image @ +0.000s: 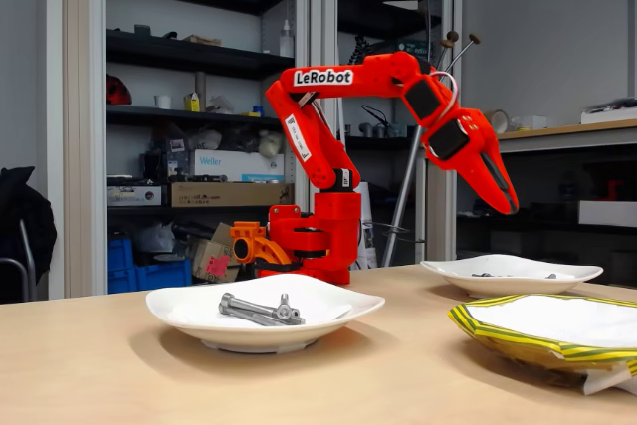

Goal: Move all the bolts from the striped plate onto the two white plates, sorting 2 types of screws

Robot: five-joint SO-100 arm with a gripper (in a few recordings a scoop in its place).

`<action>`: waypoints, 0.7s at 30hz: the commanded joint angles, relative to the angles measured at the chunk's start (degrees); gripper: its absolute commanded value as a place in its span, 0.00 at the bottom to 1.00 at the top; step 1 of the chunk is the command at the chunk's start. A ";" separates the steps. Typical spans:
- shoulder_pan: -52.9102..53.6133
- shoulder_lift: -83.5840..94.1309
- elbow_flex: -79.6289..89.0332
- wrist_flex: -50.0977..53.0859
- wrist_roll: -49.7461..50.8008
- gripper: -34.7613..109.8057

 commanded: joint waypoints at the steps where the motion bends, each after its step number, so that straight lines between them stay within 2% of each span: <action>1: 3.78 8.61 4.13 -0.35 -3.08 0.24; 4: 7.73 16.87 12.13 -3.78 -4.66 0.24; 8: 10.99 27.60 27.16 -8.35 -1.05 0.24; 13: 15.73 36.83 47.11 -22.50 -0.44 0.24; 17: 19.51 40.17 48.34 -17.31 -2.64 0.24; 21: 21.97 46.32 48.34 -7.29 -8.70 0.24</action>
